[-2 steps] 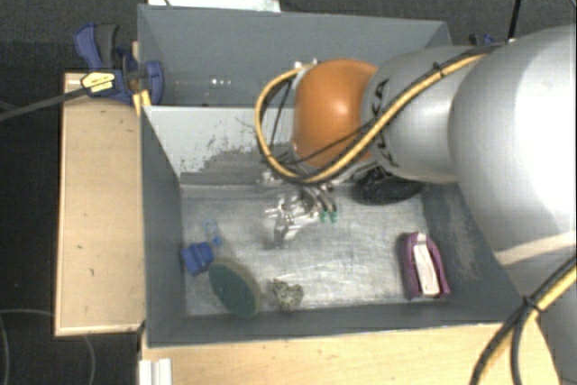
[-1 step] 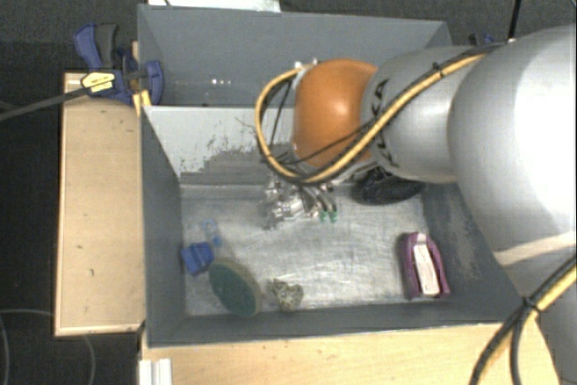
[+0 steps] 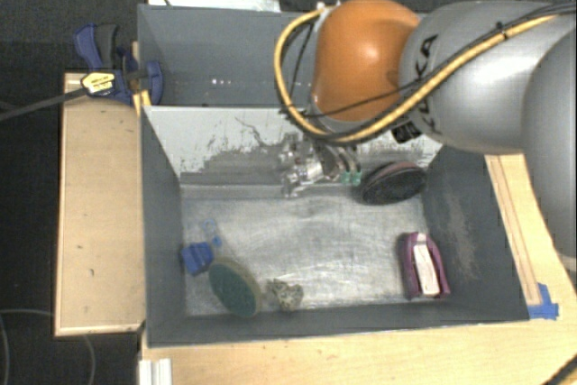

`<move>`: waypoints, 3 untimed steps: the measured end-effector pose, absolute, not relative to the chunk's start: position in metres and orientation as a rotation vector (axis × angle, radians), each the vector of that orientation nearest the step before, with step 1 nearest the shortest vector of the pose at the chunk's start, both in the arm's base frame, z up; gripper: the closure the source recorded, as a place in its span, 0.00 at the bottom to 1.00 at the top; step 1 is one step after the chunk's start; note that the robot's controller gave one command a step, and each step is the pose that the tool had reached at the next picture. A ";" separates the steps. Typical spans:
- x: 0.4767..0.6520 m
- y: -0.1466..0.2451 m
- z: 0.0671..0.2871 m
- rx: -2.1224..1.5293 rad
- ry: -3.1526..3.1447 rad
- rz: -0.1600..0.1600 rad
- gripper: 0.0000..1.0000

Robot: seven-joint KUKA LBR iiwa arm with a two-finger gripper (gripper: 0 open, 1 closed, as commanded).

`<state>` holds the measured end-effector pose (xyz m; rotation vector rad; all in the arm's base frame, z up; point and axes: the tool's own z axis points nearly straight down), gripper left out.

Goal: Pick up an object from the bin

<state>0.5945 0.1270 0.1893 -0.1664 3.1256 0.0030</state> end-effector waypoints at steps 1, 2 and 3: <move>0.591 0.139 0.299 -0.609 3.070 0.001 1.00; 0.565 0.195 0.167 -1.550 2.736 0.004 1.00; 0.476 0.208 0.179 -1.394 2.818 0.004 1.00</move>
Offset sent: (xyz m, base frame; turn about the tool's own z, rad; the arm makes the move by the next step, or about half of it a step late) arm -0.0051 0.0115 0.1057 -0.2849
